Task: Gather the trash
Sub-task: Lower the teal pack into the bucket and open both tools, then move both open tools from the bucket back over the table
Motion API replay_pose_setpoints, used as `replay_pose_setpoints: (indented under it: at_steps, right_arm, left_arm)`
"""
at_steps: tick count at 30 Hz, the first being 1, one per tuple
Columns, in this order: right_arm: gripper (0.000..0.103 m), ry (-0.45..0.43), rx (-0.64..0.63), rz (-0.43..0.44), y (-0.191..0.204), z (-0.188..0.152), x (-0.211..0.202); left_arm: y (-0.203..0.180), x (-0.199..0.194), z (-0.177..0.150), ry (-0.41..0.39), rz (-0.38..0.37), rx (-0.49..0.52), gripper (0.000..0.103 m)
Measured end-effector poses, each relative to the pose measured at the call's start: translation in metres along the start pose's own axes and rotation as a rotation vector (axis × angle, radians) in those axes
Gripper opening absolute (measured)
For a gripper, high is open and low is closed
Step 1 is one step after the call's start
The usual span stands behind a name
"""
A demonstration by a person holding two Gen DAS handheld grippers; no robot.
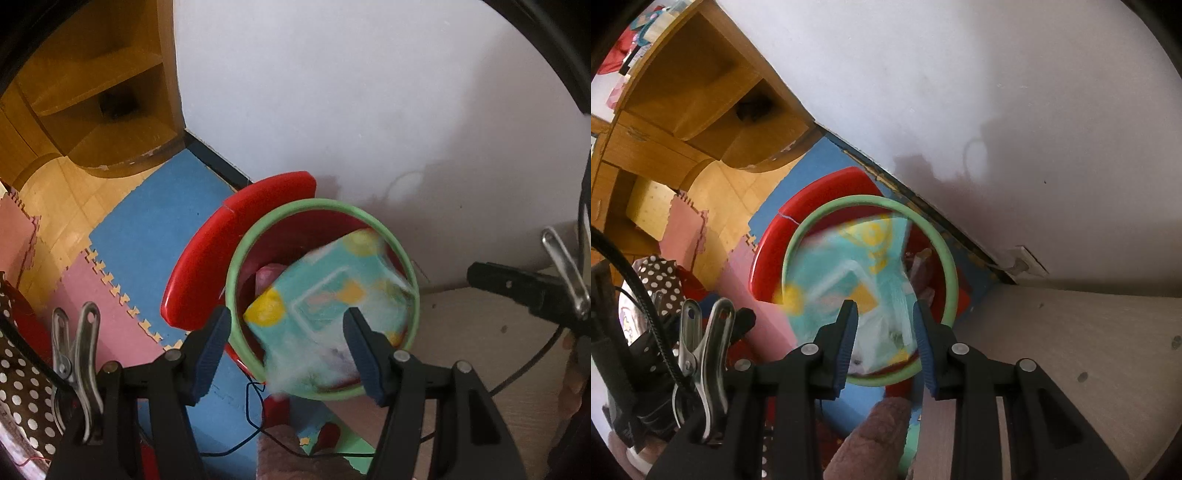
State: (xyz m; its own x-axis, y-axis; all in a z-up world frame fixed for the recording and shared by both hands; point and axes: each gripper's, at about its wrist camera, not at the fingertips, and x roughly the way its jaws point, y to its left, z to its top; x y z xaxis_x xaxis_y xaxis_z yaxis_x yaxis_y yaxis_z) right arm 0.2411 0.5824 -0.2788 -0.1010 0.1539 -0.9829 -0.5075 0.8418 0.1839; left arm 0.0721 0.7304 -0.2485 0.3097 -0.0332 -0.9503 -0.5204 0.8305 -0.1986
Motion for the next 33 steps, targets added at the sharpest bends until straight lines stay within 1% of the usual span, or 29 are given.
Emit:
replay_pose_setpoints:
  at_steps: [8, 14, 22, 27, 33]
  right_arm:
    - [0.032, -0.010, 0.009, 0.025, 0.002, -0.004, -0.008]
    - [0.032, -0.048, -0.014, 0.056, 0.011, -0.012, -0.029]
    - [0.032, -0.084, 0.005, 0.099, 0.019, -0.029, -0.056]
    - [0.032, -0.113, 0.006, 0.108, 0.025, -0.044, -0.074]
    - [0.032, -0.146, 0.007, 0.119, 0.030, -0.064, -0.097]
  left_arm:
    - [-0.002, -0.001, -0.003, 0.011, -0.010, 0.009, 0.066]
    - [-0.010, -0.009, -0.005, 0.009, -0.028, 0.018, 0.066]
    - [-0.024, -0.027, -0.008, 0.004, -0.044, 0.048, 0.066]
    - [-0.034, -0.043, -0.017, -0.001, -0.048, 0.084, 0.066]
    - [-0.039, -0.067, -0.029, -0.012, -0.059, 0.088, 0.066]
